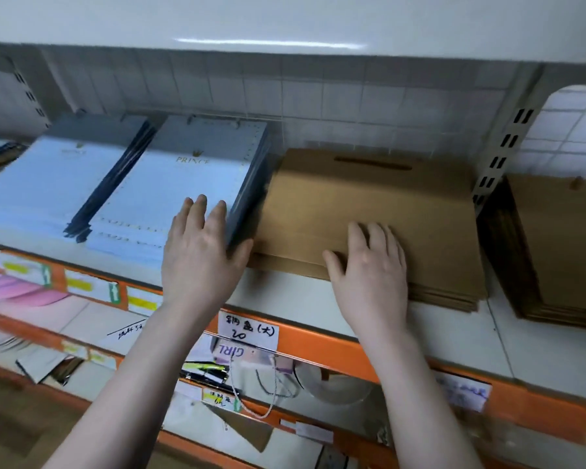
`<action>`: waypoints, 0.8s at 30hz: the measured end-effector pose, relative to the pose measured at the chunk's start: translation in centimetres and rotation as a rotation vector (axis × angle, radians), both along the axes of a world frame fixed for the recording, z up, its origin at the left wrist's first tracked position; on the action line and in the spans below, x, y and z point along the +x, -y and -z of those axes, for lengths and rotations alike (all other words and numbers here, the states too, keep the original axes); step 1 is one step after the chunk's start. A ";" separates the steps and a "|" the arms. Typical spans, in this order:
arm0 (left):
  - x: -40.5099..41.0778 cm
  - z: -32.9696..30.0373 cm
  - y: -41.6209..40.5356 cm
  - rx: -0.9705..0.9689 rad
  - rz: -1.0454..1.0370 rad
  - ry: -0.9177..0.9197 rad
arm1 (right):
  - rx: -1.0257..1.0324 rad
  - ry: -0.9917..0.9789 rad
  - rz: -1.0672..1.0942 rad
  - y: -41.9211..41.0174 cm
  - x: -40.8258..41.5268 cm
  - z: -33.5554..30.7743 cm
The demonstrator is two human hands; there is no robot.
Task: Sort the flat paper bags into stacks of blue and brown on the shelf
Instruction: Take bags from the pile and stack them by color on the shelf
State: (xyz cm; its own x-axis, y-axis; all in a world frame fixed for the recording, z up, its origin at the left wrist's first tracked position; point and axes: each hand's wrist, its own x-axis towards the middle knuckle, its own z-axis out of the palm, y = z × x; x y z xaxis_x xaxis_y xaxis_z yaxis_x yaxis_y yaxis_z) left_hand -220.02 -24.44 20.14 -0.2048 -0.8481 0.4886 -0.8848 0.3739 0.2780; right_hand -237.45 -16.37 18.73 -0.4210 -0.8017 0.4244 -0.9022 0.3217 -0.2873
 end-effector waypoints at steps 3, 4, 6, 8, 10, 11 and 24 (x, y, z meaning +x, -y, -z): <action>3.5 0.0 0.0 -0.029 -0.038 -0.018 | -0.050 -0.013 -0.040 0.5 3.6 -0.1; 4.9 0.1 0.1 -0.029 -0.054 -0.023 | -0.054 -0.016 -0.057 0.7 5.0 -0.2; 7.8 0.2 0.3 -0.032 -0.076 -0.047 | -0.076 -0.019 -0.084 1.2 7.9 -0.4; 11.3 0.5 0.4 -0.047 -0.089 -0.061 | -0.090 -0.017 -0.123 1.8 11.3 -0.4; 15.7 0.8 0.7 -0.062 -0.114 -0.071 | -0.066 -0.002 -0.165 2.7 15.4 -0.2; 18.1 0.9 0.9 -0.054 -0.131 -0.082 | -0.055 -0.001 -0.176 3.2 17.6 0.0; 46.1 2.5 3.3 0.083 -0.465 -0.083 | -0.001 -0.039 -0.422 12.4 43.9 0.1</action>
State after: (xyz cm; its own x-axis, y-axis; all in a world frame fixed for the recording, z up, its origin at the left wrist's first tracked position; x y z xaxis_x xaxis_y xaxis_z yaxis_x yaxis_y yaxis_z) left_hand -173.94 -27.72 17.64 0.2425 -0.8774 0.4141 -0.9264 -0.0827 0.3674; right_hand -193.60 -28.74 18.67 -0.0398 -0.9000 0.4341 -0.9649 -0.0783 -0.2508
